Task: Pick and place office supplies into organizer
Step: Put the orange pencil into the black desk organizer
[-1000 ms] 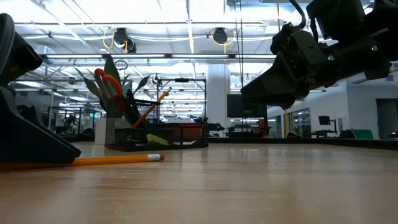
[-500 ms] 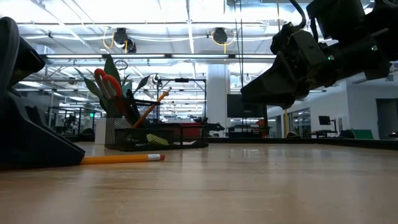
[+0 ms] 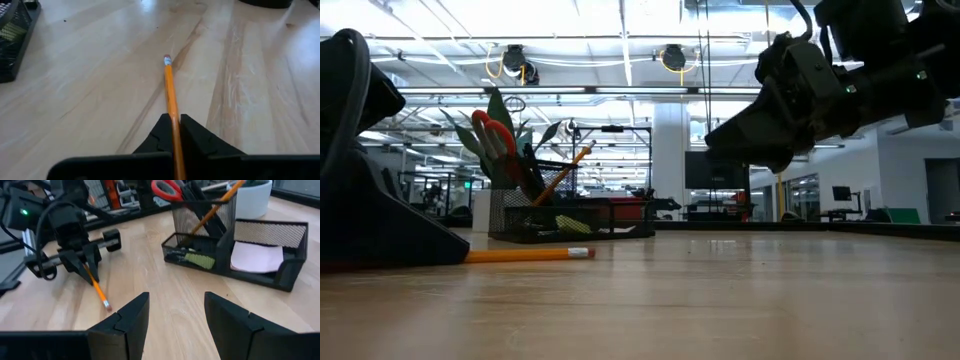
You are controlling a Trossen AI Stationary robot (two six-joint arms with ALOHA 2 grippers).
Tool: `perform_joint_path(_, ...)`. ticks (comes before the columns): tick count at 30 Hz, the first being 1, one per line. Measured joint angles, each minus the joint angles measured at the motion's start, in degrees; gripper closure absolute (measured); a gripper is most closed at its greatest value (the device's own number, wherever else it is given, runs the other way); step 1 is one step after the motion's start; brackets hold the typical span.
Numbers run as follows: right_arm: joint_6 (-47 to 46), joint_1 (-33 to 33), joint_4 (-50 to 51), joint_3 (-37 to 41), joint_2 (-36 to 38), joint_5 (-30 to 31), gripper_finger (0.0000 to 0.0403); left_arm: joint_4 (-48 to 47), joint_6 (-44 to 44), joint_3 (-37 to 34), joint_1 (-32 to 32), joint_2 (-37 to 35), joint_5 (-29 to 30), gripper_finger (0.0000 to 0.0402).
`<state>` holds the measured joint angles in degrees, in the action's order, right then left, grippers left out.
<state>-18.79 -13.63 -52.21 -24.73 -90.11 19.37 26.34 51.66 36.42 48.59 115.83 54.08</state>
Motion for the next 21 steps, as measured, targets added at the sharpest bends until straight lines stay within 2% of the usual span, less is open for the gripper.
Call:
perform_joint_path(7, 0.0, 0.0, -5.2, 0.0, 0.0, 0.1, 0.022, 6.4, -4.7, -0.1, -1.6, -0.1, -1.4, 0.0386)
perform_joint_path(13, -2.4, 0.0, -4.5, 0.0, -0.1, -0.1, 0.022, 11.4, -9.8, -0.1, -3.5, 0.1, -2.1, 0.0388)
perform_joint_path(16, -3.1, 0.0, -5.1, 0.0, -1.6, -0.1, 0.022, 12.6, -10.7, -0.1, -4.3, 0.1, -2.1, 0.038)
perform_joint_path(21, -7.2, 0.0, -8.2, 0.0, -7.1, -0.2, 0.022, 13.1, -11.1, -0.2, -5.9, 0.1, -2.2, 0.0395)
